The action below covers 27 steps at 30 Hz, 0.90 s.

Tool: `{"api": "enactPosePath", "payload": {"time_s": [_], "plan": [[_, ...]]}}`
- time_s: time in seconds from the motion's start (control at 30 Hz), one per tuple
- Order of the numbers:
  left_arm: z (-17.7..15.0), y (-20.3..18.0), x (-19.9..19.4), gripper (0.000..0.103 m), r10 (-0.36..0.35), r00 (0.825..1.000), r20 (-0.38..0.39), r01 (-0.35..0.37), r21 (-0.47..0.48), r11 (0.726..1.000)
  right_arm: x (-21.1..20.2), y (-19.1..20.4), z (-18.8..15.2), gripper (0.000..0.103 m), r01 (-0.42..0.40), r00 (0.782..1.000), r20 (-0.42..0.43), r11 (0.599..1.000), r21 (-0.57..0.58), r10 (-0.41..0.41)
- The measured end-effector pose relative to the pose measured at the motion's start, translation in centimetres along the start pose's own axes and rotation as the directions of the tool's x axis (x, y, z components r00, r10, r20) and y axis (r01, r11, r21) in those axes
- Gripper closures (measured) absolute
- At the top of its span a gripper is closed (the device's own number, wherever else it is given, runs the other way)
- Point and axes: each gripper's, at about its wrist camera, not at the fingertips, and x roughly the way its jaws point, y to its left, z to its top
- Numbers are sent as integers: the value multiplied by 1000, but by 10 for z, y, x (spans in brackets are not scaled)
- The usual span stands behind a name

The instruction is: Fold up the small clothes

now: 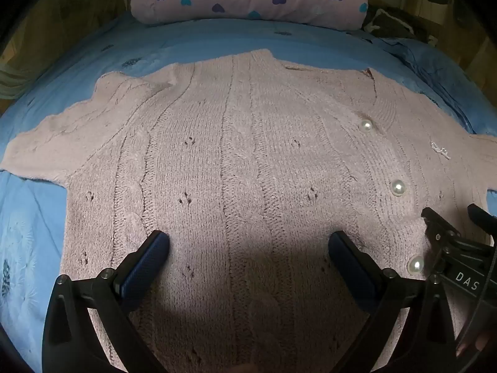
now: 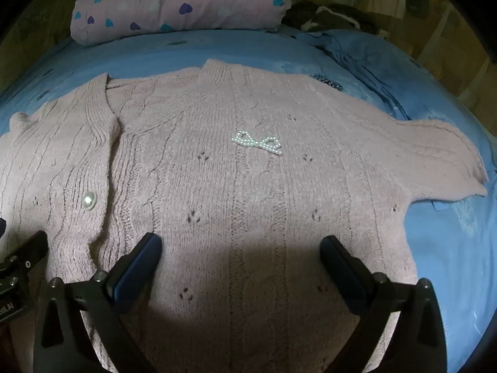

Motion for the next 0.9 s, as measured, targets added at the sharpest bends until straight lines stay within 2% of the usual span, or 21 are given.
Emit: {"api": "enactPosePath", "payload": {"time_s": [0.9], "plan": [[-1,1,-1,14,2,1000,1,-2,1,1000,0,1,0,0,2,1000,7,1000,-1,-2]]}}
